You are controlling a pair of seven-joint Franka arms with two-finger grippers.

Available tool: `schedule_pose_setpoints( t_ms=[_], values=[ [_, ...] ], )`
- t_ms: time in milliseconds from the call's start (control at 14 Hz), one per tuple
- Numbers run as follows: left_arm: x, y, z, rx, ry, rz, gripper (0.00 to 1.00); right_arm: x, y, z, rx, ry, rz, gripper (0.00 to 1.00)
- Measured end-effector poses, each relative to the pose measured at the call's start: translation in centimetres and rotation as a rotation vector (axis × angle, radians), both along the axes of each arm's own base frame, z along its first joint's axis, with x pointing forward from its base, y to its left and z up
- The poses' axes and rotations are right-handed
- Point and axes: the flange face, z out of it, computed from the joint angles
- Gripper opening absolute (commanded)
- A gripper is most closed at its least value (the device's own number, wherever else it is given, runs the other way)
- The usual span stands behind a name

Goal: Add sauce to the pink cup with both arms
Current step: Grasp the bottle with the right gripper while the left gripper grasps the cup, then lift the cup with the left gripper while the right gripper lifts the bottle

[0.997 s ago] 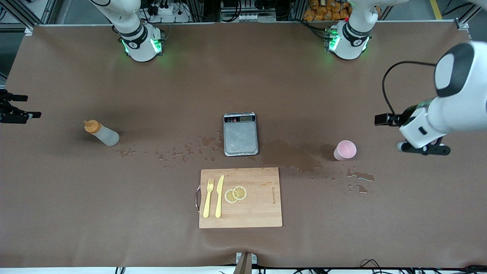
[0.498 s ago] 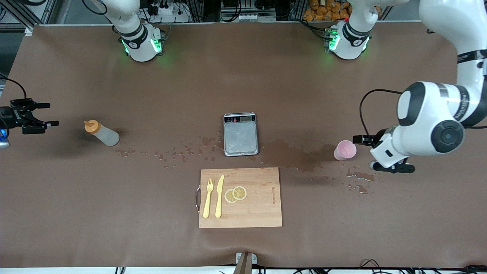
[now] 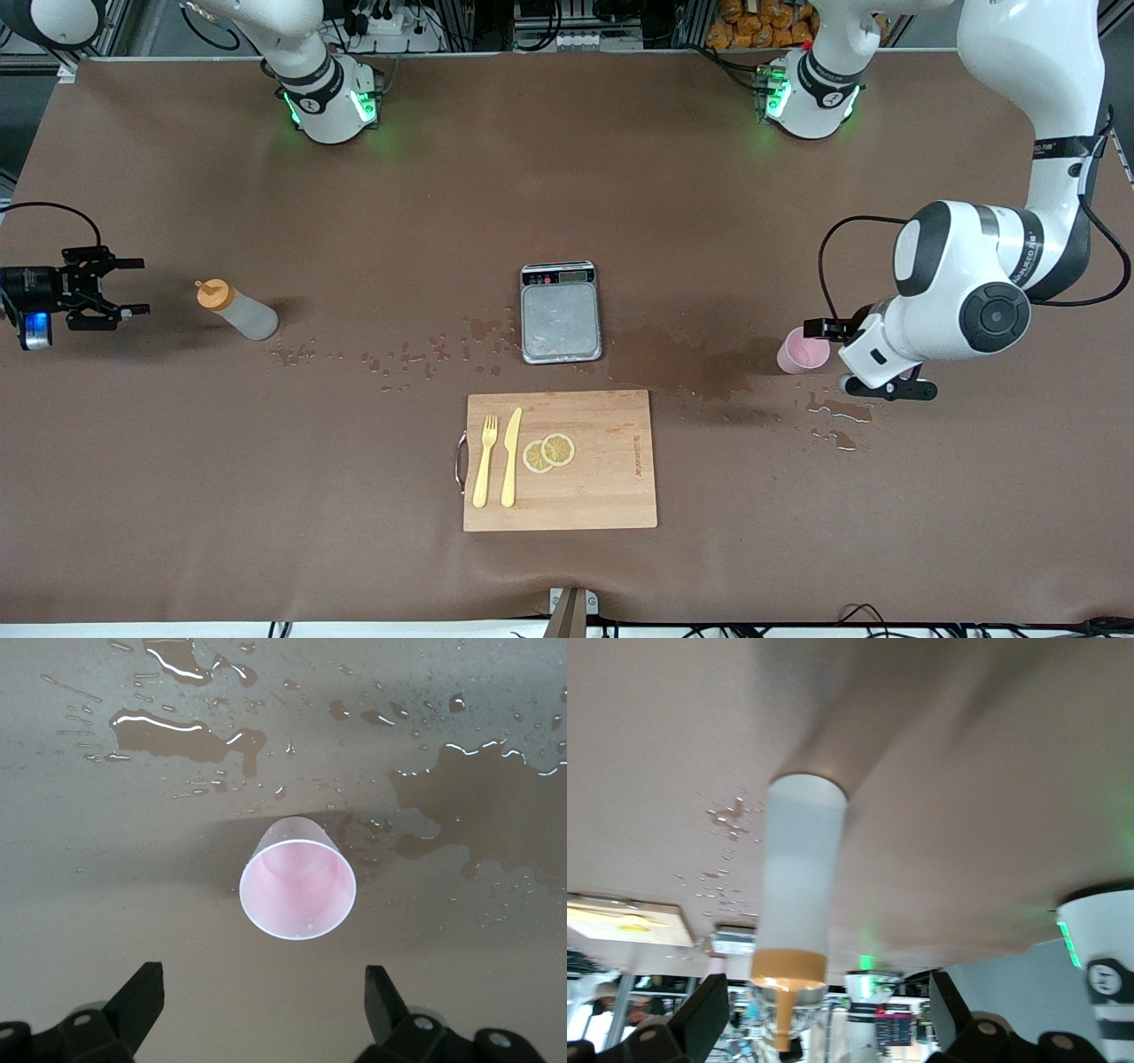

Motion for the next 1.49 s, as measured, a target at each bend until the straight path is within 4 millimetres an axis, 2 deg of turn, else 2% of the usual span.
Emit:
schedule_pose_setpoints(
  t_ms=[214,498,641,783,1281,1353,1424,1495],
  values=[
    [-0.2,0.4,-1.6,-0.005,-0.040,0.009,1.00,0.1,0.5,-3.1,0.053,0.027,-0.039,1.00],
    [-1.1,1.5,-4.2,-0.007,-0.060,0.025,1.00,-0.6,1.9,-10.4,0.172,0.089,-0.095,1.00],
    [-1.6,1.7,-5.3,-0.006,-0.054,0.027,1.00,-1.0,2.6,-12.9,0.210,0.113,-0.109,1.00],
    [-1.8,1.7,-6.2,-0.006,-0.048,0.028,1.00,-0.8,3.1,-13.3,0.225,0.114,-0.109,1.00],
    [-1.6,2.1,-9.3,-0.006,-0.039,0.042,1.00,0.5,5.1,-13.0,0.239,0.127,-0.086,1.00],
    [-1.6,2.0,-9.7,-0.005,-0.041,0.048,0.81,0.6,5.3,-13.1,0.241,0.129,-0.083,1.00],
    [-1.6,1.9,-10.1,-0.004,-0.039,0.053,0.38,0.6,5.5,-13.1,0.243,0.132,-0.079,1.00],
    [-1.6,1.9,-10.3,-0.004,-0.038,0.056,0.05,0.6,5.8,-13.2,0.246,0.137,-0.076,1.00]
  ],
)
